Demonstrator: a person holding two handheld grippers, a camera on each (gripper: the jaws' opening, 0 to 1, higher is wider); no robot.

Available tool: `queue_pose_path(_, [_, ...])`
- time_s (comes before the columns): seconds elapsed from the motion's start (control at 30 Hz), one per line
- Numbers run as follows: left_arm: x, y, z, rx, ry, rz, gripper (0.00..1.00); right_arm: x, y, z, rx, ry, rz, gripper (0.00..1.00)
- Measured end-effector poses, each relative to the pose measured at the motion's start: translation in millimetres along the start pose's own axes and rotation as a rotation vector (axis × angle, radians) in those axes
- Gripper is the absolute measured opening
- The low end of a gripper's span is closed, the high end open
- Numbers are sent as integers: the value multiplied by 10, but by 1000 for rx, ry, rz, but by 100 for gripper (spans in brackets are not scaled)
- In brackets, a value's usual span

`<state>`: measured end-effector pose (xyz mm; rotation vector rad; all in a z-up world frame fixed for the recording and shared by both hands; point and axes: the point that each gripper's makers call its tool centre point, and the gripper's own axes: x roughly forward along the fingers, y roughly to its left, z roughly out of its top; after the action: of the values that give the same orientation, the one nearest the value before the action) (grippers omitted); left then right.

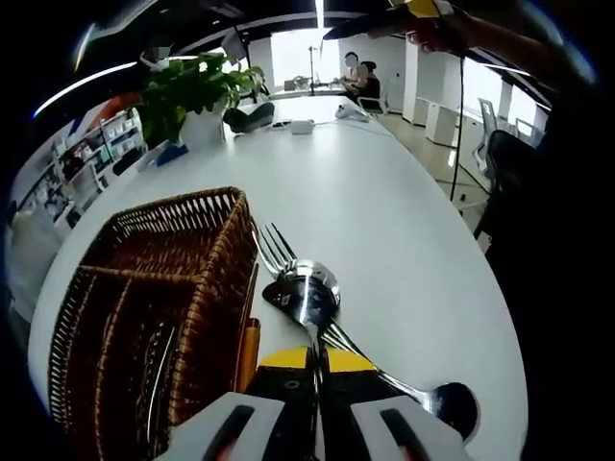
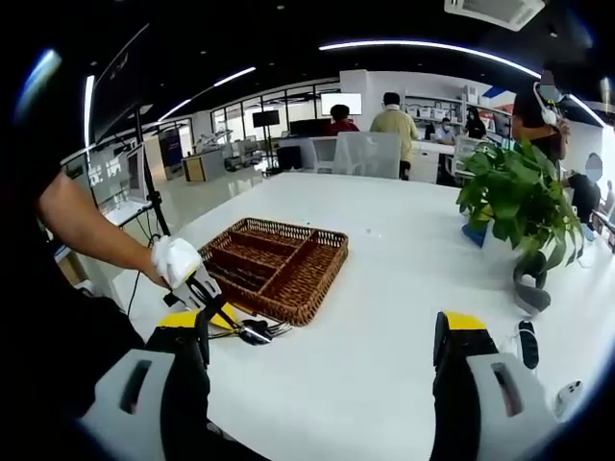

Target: Arrange the knives, forks, and spoons in their matching storage slots by inserting each utensil handle-first until every utensil is classified and aligned in the correct compartment

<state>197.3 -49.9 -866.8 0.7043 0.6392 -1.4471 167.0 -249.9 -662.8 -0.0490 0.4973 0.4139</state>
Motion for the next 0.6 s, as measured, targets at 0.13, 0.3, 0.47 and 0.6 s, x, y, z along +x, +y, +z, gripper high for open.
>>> queue_pose_path(0.13, [-31,-48,13,-2,-1,-15,1,11,10,17,-1,-4,4,99])
queue_pose_path(0.3, [-96,-21,72,-40,-26,-16,0,18,29,16,-5,-4,10,99])
queue_pose_path(0.47, [-119,8,51,-54,-5,-17,0,31,47,22,-10,-4,15,99])
queue_pose_path(0.6, [-157,-12,62,-76,-4,-32,0,28,53,63,-14,-12,17,99])
